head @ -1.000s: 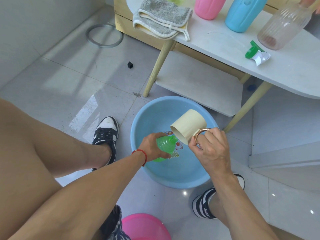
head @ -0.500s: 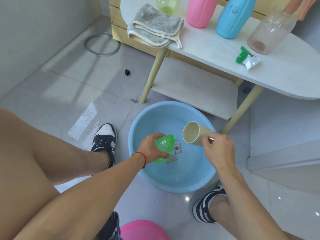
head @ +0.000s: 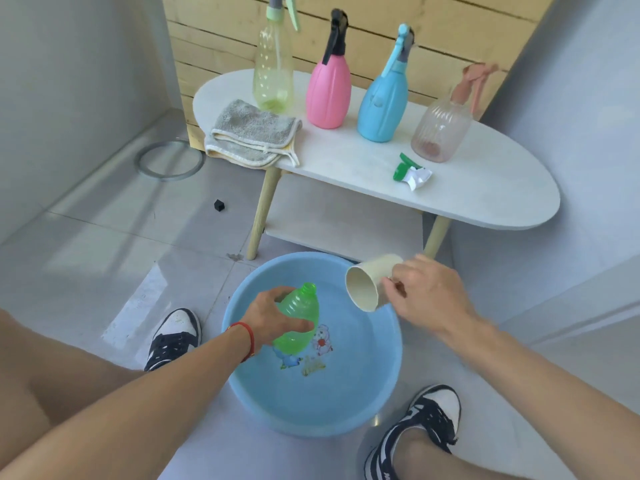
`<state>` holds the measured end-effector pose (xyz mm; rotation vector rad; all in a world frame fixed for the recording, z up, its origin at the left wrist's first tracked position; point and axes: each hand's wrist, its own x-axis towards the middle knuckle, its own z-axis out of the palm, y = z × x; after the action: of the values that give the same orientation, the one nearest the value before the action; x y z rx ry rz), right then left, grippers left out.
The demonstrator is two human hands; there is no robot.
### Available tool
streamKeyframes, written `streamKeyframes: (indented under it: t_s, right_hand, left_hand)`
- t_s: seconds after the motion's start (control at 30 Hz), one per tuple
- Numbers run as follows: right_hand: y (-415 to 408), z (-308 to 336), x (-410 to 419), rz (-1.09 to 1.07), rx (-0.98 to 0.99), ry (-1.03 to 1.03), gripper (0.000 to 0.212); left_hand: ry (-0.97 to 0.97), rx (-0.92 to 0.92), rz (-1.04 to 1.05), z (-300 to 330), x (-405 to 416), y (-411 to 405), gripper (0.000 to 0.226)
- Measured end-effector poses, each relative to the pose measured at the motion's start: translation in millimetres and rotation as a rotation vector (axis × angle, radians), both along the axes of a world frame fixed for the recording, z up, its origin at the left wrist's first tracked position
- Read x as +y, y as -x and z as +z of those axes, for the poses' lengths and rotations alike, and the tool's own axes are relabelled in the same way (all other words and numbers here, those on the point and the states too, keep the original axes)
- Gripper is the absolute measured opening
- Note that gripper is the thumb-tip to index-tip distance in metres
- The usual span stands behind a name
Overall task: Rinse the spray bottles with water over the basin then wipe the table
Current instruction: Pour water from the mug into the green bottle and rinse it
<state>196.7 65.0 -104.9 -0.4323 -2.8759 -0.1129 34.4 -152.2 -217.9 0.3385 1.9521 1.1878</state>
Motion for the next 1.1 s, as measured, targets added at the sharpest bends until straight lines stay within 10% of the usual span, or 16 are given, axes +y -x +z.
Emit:
streamKeyframes:
  t_s: [0.33,0.6,0.77,0.9,1.0,1.1]
  right_hand:
    - [-31.5,123.0,75.3,-0.444,0.459,0.856,0.049]
    - [-16.8,106.3,135.5,-0.736,0.839,1.11,0.037]
    - [2.4,98.8,141.9,-0.931,0.754,1.044,0.035]
    - [10.8,91.6,135.5,-1.017,0.434,0.539,0.054]
    - [21.3,93.9,119.1,-0.564,0.547,-0.008,0.037]
    - [53.2,88.5,101.3,-0.133,0.336,0.078,0.035]
  left_hand:
    - [-0.181,0.046,-0.228,116.8,54.9,32.9,0.061]
    - [-0.248,0.11,-0.323,188.1,81.8,55.6,0.06]
    - [-0.275,0.09,-0.288,195.3,91.1,57.1,0.056]
    - [-0.279,0.077,-0.274,193.0,94.0,60.8,0.056]
    - [-0.289,0.061,-0.255,191.3,92.9,65.8,0.055]
    - [-0.3,0.055,-0.245,190.7,89.8,69.8,0.055]
